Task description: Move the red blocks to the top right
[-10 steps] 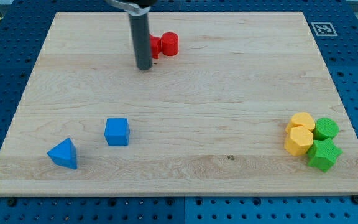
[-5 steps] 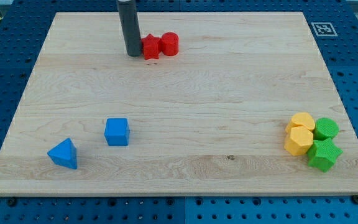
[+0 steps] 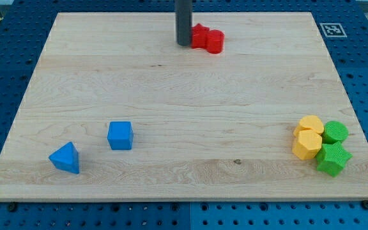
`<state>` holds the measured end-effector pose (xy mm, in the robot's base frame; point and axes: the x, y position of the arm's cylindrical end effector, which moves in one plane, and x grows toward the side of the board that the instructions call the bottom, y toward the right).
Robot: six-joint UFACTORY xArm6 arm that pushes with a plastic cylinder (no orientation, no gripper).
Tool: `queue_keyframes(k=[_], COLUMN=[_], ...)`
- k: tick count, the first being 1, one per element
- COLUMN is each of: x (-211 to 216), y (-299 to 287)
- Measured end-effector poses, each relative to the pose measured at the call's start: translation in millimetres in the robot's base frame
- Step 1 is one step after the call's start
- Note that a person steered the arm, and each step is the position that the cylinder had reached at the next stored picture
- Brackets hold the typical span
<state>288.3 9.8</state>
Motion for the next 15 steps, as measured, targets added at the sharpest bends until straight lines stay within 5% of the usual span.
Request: queue_keyframes(k=[6, 9, 10, 11, 15], x=[-50, -44, 4, 45, 19], y=[199, 107, 75, 73, 148])
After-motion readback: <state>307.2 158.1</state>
